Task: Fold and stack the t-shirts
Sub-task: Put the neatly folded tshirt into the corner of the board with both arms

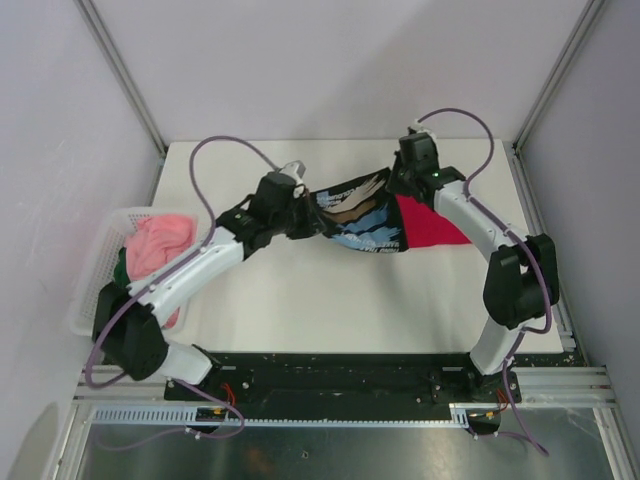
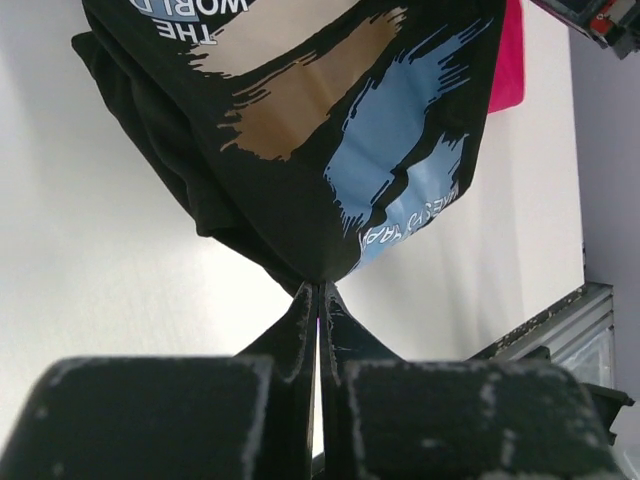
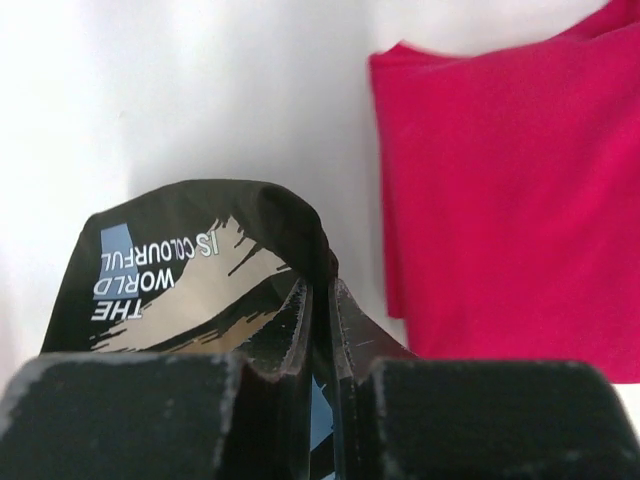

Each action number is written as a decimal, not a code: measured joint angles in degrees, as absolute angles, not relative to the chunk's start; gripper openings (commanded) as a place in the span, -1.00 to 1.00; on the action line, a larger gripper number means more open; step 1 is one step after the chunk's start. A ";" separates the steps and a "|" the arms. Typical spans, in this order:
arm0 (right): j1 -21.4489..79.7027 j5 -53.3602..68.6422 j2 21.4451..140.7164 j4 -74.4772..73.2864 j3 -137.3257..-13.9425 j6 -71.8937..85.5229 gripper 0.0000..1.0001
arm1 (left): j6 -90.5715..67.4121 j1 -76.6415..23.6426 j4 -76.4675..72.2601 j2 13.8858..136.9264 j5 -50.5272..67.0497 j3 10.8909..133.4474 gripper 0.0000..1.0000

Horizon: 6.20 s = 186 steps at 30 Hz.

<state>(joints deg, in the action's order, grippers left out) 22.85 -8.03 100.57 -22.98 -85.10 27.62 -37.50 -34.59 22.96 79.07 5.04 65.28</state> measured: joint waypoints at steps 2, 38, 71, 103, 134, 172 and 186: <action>20.45 -7.92 100.47 -23.29 -85.65 27.05 -1.00 | -37.54 -36.16 22.90 82.81 4.62 69.17 -1.00; -2.26 -1.17 107.74 -24.27 -97.56 25.45 -1.00 | -39.09 -42.04 24.43 124.07 6.52 114.56 -1.00; -6.35 1.98 114.26 -22.26 -96.77 26.50 -1.00 | -42.06 -44.27 24.69 127.09 8.25 105.69 -1.00; -0.67 -0.73 102.98 -26.26 -76.62 28.21 -0.13 | -38.39 -37.63 24.56 108.73 9.56 86.96 0.22; 23.22 -6.46 99.24 -24.69 -65.30 38.72 -0.11 | -35.88 -30.39 23.11 78.94 10.68 61.82 0.23; 2.83 -1.83 130.98 -20.73 -101.67 33.36 -0.13 | -32.45 -25.02 23.22 77.84 12.51 56.77 0.24; -1.21 -3.09 125.93 -19.81 -93.62 32.29 -0.13 | -32.42 -24.60 23.24 78.35 12.69 56.77 0.24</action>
